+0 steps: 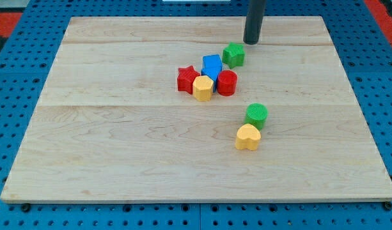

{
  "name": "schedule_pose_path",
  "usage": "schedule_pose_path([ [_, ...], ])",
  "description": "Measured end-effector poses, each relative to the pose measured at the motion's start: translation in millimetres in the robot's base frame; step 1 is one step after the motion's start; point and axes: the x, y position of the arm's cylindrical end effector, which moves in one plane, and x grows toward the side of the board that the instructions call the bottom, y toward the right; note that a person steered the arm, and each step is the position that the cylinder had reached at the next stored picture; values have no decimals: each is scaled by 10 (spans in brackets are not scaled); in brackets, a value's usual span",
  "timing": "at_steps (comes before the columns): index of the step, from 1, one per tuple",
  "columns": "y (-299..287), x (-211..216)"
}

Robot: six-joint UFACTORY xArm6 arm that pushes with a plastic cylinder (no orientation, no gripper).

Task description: Locate the green star at the top left side of the blue cube

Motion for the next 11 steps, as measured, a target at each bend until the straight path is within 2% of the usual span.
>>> schedule_pose_path([
  [3, 150, -94],
  [4, -213, -82],
  [5, -241, 160],
  [6, 164, 460],
  [7, -19, 527],
  [8, -709, 423],
  [9, -1106, 184],
  [11, -1428, 77],
])
